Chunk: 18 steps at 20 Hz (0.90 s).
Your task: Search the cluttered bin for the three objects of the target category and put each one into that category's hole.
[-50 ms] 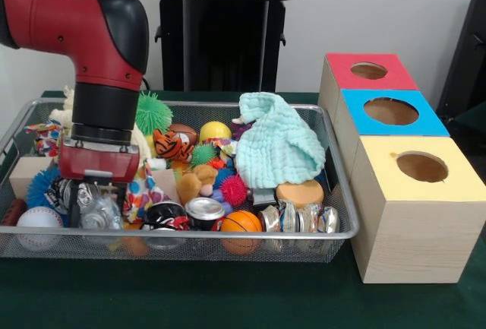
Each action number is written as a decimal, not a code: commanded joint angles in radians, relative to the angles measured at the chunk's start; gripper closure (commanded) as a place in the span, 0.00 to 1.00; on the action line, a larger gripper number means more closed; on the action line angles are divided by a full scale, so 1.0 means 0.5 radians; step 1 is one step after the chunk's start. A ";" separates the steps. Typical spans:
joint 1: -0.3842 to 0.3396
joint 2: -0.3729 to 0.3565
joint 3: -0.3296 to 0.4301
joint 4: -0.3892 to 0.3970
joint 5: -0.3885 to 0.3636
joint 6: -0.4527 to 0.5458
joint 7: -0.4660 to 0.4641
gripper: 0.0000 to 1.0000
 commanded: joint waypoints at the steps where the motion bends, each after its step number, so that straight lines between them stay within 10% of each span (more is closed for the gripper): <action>1: -0.018 0.034 0.393 -0.037 -0.121 -0.297 0.355 0.00; 18: -0.036 0.063 0.258 -0.033 -0.055 -0.017 0.320 0.00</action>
